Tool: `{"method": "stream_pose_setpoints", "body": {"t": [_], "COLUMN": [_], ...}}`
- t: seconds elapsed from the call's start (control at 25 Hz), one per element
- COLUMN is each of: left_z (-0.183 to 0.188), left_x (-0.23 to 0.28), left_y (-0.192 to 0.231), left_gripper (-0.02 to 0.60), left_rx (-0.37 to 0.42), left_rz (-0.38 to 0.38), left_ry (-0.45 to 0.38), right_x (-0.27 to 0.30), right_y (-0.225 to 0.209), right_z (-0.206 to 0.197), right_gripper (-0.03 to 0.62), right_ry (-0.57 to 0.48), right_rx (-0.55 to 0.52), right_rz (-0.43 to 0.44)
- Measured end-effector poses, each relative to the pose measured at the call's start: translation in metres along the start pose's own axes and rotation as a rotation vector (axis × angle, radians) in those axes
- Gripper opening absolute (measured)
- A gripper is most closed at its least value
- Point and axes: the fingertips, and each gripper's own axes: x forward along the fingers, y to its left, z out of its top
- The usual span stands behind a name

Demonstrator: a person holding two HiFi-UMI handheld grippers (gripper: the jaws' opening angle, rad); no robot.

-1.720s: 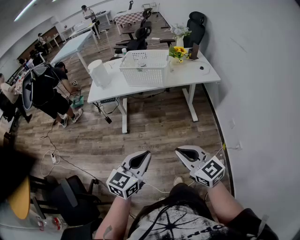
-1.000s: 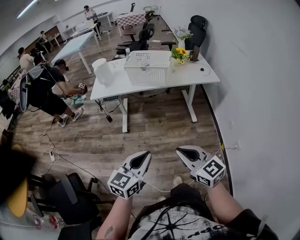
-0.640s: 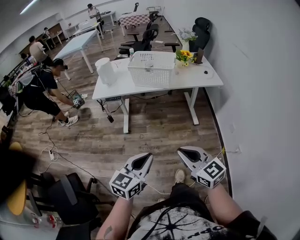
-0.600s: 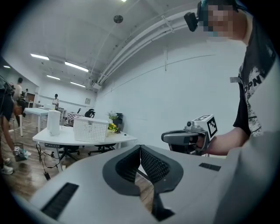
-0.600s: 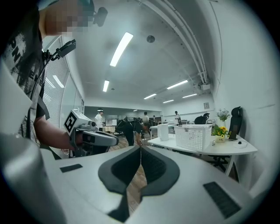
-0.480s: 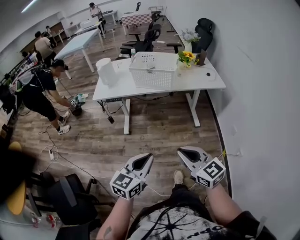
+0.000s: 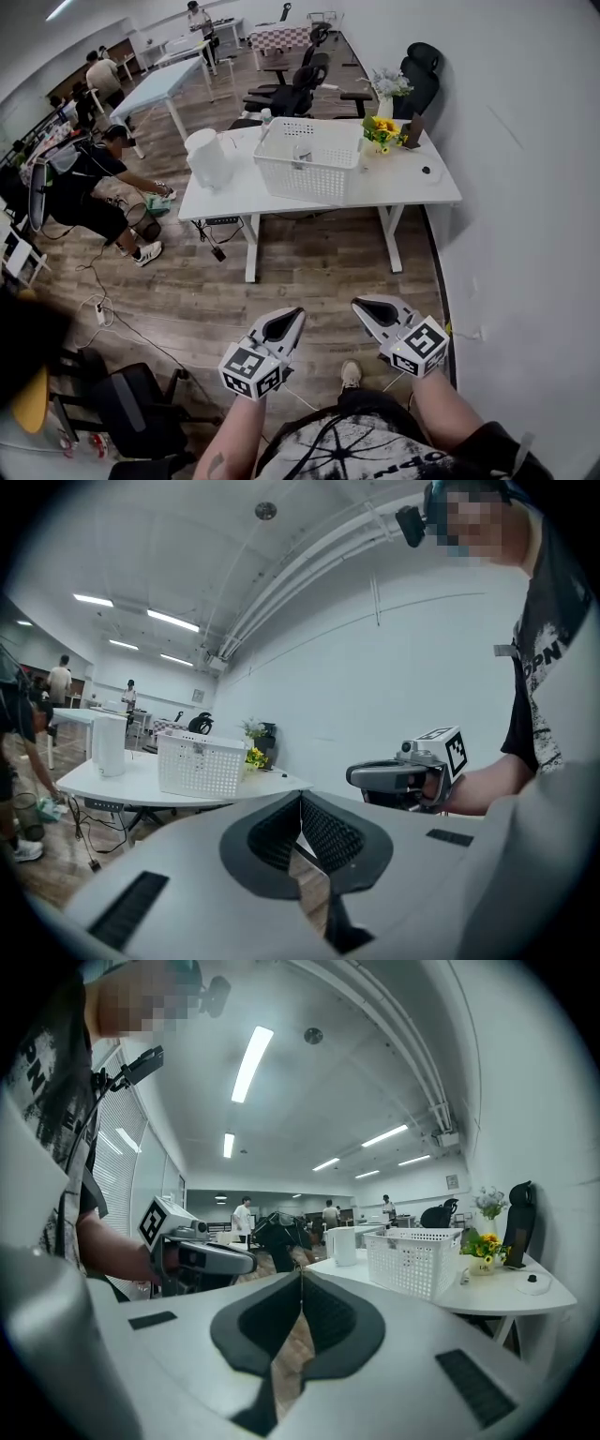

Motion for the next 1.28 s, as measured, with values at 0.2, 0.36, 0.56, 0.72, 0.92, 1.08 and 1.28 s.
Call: {"method": "stream_pose_setpoints", "body": {"t": [0.2, 0.36, 0.56, 0.72, 0.92, 1.08, 1.28], "left_z": [0.02, 0.029, 0.039, 0.046, 0.041, 0.038, 0.039], "left_x": [0.048, 0.083, 0.12, 0.144, 0.165, 0.173, 0.176], "left_y": [0.017, 0.03, 0.045, 0.052, 0.054, 0.055, 0.059], "left_gripper": [0.011, 0.011, 0.011, 0.011, 0.011, 0.011, 0.011], "left_rx": [0.006, 0.011, -0.001, -0.003, -0.004, -0.001, -0.003], "left_rz": [0.023, 0.045, 0.071, 0.088, 0.107, 0.117, 0.126], "left_ry": [-0.005, 0.0, -0.005, -0.014, -0.001, 0.008, 0.013], "right_x": [0.012, 0.019, 0.025, 0.03, 0.034, 0.038, 0.041], "right_y": [-0.049, -0.087, -0.127, -0.151, -0.169, -0.178, -0.184], "right_z": [0.008, 0.01, 0.011, 0.011, 0.008, 0.007, 0.008], "right_gripper": [0.023, 0.023, 0.023, 0.023, 0.023, 0.023, 0.023], "right_ry": [0.001, -0.004, -0.012, -0.007, -0.004, -0.003, 0.0], "right_rx": [0.002, 0.001, 0.003, 0.004, 0.006, -0.002, 0.001], "right_rz": [0.038, 0.062, 0.088, 0.113, 0.155, 0.17, 0.175]}}
